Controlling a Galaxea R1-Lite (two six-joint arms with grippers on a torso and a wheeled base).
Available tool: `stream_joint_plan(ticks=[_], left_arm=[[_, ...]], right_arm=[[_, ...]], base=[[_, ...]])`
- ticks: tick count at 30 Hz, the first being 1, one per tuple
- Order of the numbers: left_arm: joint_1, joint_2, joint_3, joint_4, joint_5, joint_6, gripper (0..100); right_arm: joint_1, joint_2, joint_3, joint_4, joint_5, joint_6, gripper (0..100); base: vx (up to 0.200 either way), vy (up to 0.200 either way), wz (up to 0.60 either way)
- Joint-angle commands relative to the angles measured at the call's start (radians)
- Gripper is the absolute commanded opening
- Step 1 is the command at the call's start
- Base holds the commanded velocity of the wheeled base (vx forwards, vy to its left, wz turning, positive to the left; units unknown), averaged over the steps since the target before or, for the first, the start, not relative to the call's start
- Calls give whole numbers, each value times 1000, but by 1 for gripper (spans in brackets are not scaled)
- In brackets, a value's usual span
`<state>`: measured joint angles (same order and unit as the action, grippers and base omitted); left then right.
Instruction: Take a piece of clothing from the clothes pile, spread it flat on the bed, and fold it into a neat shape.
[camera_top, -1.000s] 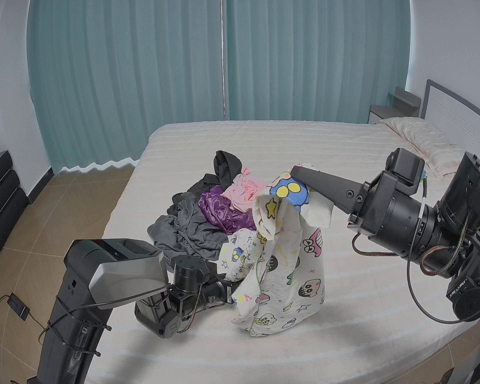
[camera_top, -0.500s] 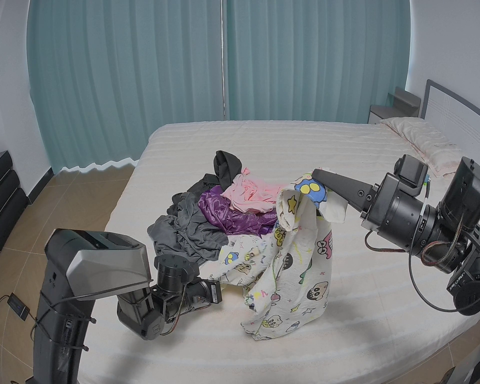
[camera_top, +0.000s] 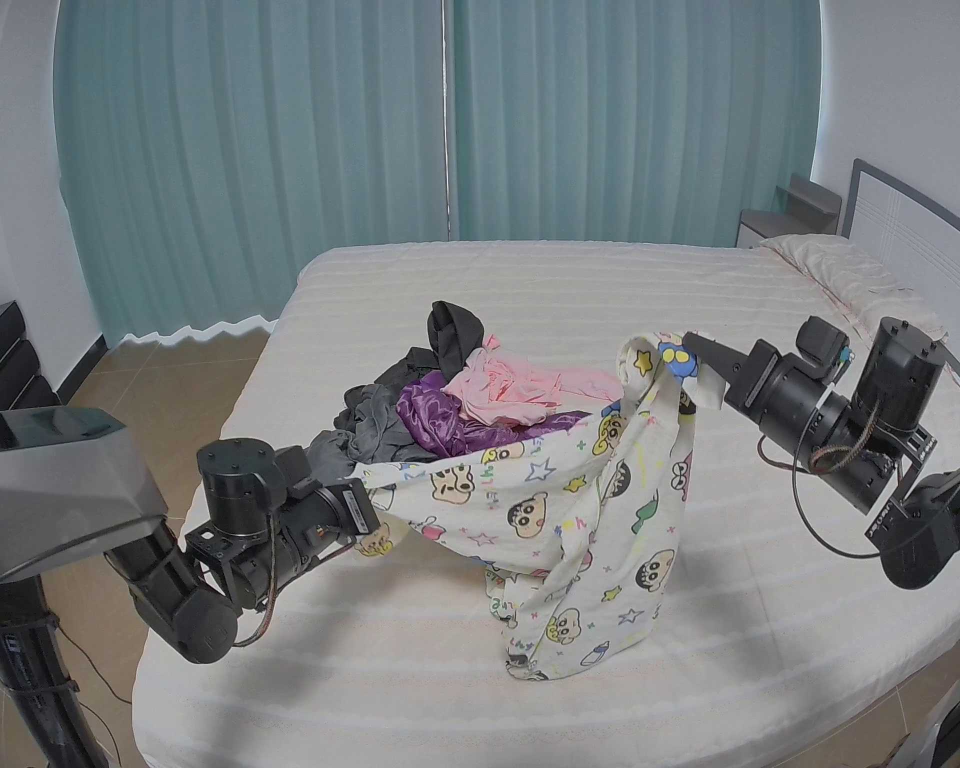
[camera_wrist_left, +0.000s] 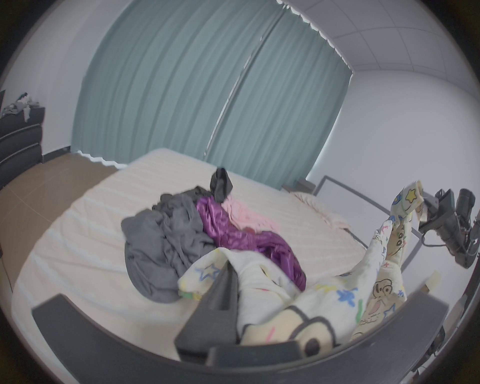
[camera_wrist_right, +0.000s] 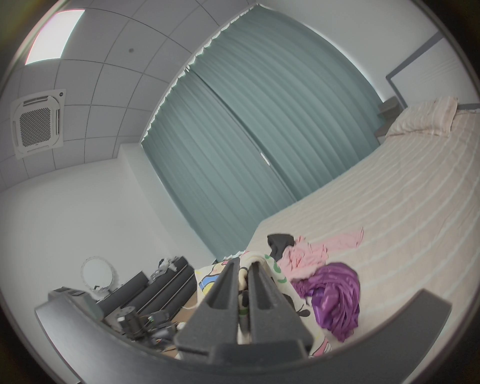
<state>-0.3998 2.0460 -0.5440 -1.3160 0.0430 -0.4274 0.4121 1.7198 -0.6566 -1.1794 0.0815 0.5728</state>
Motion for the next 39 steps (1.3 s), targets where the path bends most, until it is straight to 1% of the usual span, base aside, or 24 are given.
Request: stream_joint_plan(ticks=[1, 2, 4, 5, 9, 12, 14, 15, 16, 17, 18, 20, 23, 26, 31, 35, 39], left_arm=[[6, -147, -103, 53, 90, 1, 0], [6, -170, -145, 84, 118, 1, 0], [4, -216, -209, 132, 161, -2, 0], [2, -233, -224, 146, 170, -5, 0], [-17, -273, -228, 147, 175, -31, 0], [-24, -279, -183, 149, 175, -73, 0], [-24, -265, -139, 147, 172, -83, 0], [-24, -265, -139, 147, 172, -83, 0], [-24, -228, -109, 147, 169, -109, 0], [-24, -228, -109, 147, 169, -109, 0], [-24, -170, -119, 147, 167, -148, 0], [-21, -104, -152, 146, 167, -172, 0], [-16, -15, -220, 146, 178, -174, 0], [-16, 16, -226, 146, 178, -175, 0], [-24, 26, -217, 146, 178, -224, 0], [-25, 23, -206, 146, 179, -229, 0], [-39, 20, -189, 146, 179, -232, 0]], right_arm=[[1, 29, -158, 0, -80, -10, 0], [8, 23, -195, 1, -103, -10, 0], [19, 12, -233, 3, -126, -10, 0], [27, 1, -242, 1, -134, -10, 0], [57, -32, -213, -5, -134, -7, 0], [74, -57, -124, 0, -123, -1, 0], [88, -46, -44, -2, -106, 1, 0], [88, -46, -44, -2, -106, 1, 0], [94, -16, 15, -5, -81, 7, 0], [94, -16, 15, -5, -81, 7, 0], [99, 57, 38, -9, -63, 41, 0], [99, 136, 15, -22, -63, 90, 0], [100, 238, -58, -94, -80, 153, 0], [100, 277, -90, -120, -106, 160, 0], [102, 273, -78, -128, -109, 177, 0], [122, 262, -46, -161, -109, 177, 0], [149, 264, -11, -187, -109, 179, 0]], base=[[0, 0, 0], [0, 0, 0], [0, 0, 0], [0, 0, 0], [0, 0, 0], [0, 0, 0], [0, 0, 0], [0, 0, 0], [0, 0, 0], [0, 0, 0], [0, 0, 0], [0, 0, 0], [0, 0, 0], [0, 0, 0], [0, 0, 0], [0, 0, 0], [-200, 0, 0]])
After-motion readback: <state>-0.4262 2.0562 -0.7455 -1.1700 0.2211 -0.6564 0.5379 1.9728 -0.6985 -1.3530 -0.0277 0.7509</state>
